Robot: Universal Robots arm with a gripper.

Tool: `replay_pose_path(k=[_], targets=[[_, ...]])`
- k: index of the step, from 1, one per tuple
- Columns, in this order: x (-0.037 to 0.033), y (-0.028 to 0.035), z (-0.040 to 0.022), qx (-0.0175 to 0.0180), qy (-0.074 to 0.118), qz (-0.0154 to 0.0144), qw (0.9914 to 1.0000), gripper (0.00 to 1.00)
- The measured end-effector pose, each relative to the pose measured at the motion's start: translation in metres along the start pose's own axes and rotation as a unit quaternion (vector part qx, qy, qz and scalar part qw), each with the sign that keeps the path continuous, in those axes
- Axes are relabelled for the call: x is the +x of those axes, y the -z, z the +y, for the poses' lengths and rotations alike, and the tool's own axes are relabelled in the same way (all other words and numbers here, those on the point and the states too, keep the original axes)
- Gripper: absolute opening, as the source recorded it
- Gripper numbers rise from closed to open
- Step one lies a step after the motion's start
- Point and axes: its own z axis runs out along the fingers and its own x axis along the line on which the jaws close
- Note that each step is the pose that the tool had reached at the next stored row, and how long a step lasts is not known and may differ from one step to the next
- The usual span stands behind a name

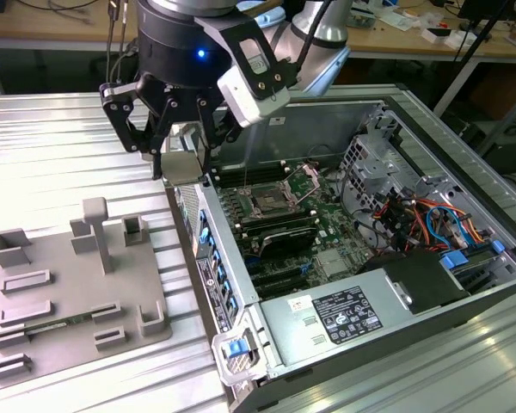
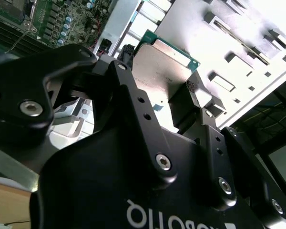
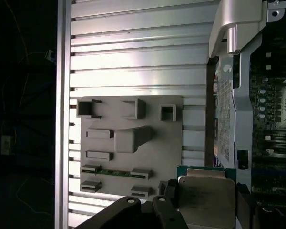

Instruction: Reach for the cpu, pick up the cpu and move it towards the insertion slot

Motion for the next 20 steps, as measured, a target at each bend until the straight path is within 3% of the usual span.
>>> replay_pose_path(k=[16, 20], targets=[[-0.0156, 0.0002, -0.0004, 0.0, 0.0, 0.0, 1.0, 0.55], [-0.0214, 0.0002, 0.003, 0.0, 0.0, 0.0, 1.0, 0.55]])
